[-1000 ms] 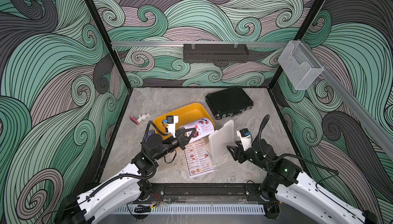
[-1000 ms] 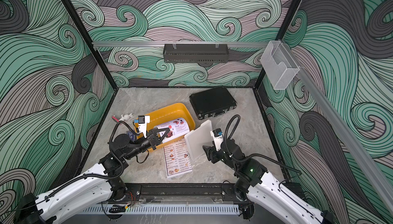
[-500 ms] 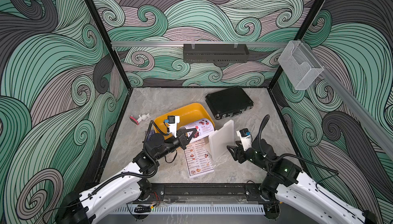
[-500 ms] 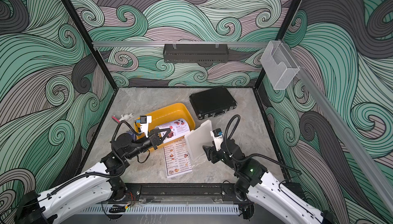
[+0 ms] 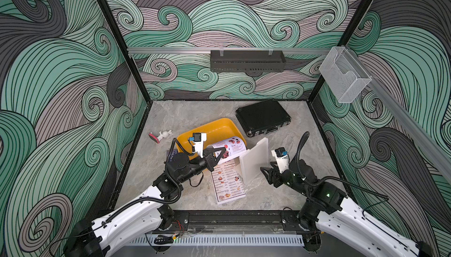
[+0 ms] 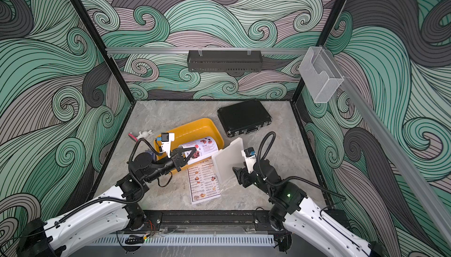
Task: Replace the menus in the menu holders
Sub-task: Insert the menu into the menu holder.
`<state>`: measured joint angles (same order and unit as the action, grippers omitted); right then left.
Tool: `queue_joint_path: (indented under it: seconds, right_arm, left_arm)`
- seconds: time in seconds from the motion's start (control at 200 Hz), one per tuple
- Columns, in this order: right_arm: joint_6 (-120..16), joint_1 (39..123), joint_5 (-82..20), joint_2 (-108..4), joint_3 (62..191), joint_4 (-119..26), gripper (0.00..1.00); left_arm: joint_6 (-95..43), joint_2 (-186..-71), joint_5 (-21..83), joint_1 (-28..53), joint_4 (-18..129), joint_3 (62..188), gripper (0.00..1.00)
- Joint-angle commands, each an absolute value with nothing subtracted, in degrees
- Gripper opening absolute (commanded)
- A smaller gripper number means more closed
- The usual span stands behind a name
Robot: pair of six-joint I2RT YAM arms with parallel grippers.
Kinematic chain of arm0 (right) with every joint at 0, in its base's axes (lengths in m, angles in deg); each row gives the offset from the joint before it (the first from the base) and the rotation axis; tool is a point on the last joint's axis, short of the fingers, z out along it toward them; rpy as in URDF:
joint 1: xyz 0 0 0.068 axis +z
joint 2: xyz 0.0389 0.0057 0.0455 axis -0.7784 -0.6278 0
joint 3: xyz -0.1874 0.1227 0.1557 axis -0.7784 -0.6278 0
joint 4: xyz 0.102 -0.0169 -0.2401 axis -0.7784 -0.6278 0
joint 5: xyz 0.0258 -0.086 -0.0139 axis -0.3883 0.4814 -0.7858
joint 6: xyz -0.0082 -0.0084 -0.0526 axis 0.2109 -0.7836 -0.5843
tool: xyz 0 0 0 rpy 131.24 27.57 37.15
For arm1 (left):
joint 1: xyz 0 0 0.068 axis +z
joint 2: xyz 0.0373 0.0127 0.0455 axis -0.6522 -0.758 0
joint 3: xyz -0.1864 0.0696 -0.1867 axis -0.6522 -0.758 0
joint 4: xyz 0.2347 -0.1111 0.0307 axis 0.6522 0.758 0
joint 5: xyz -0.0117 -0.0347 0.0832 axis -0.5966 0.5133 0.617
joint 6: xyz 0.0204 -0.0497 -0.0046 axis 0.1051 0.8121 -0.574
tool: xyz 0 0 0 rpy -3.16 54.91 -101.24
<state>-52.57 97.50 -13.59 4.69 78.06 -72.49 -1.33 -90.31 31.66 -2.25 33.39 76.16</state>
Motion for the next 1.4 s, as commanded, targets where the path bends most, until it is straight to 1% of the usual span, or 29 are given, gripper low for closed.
queue_joint_path:
  seconds: [0.0,0.781,1.396]
  right_arm:
    - [-53.09,97.69,-13.91,5.03,79.88,-73.52,0.65]
    - [-53.08,97.69,-14.07,4.75,79.98,-73.07,0.65]
    - [-53.2,97.69,-13.7,5.82,79.95,-74.03,0.65]
  left_arm:
    - [-1.84,-90.75,31.74,-2.69,32.66,76.38,0.0]
    - [-2.91,-88.2,31.45,-2.7,36.42,76.38,0.0]
    - [-9.27,-94.41,27.92,-2.69,39.56,83.44,0.0]
